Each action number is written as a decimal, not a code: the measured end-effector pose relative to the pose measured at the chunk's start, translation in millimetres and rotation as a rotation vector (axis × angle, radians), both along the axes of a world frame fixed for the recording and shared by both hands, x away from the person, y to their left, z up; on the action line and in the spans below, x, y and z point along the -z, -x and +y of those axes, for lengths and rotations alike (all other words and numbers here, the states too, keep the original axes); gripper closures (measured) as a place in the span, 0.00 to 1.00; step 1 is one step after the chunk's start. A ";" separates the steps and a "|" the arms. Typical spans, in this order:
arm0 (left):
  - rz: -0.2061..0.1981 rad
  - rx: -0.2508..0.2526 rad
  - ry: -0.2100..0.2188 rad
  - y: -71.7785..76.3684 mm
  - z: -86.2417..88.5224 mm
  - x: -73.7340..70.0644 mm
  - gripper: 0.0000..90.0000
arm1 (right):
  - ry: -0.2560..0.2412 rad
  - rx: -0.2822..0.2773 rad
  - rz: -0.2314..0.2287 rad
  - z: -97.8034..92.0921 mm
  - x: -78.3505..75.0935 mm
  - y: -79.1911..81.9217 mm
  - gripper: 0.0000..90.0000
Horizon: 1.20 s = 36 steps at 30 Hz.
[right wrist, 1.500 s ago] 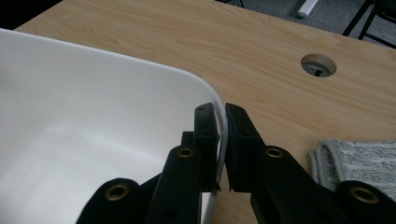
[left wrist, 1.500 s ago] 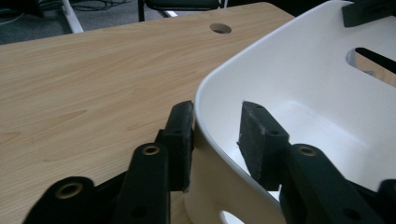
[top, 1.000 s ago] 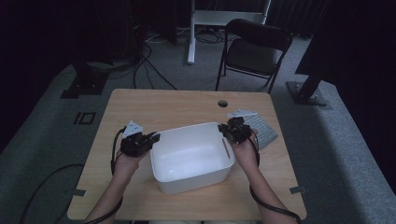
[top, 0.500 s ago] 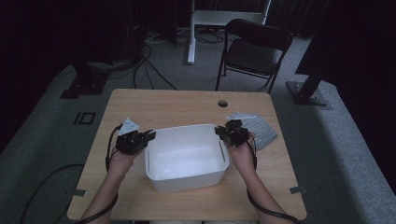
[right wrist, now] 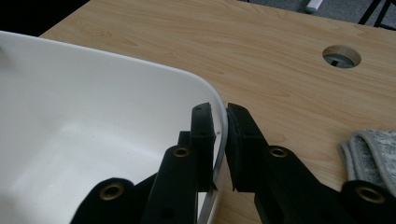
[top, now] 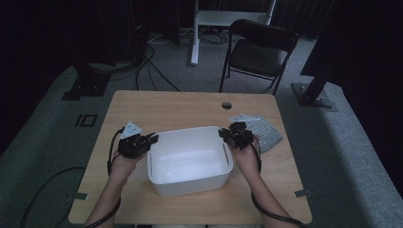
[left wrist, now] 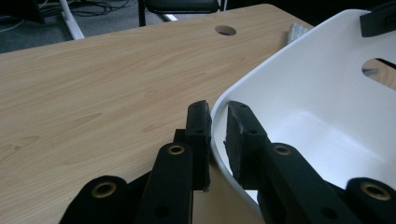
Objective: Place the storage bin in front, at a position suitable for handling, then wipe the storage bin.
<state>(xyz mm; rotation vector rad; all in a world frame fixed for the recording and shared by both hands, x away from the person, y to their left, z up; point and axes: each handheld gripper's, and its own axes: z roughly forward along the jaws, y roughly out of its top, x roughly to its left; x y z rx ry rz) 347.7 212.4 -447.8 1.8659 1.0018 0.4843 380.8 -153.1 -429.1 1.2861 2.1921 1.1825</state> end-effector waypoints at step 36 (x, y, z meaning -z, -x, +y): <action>-0.013 -0.020 0.025 1.2 -1.4 2.7 0.88 | -0.141 -0.012 -0.099 -93.3 -11.7 2.7 0.68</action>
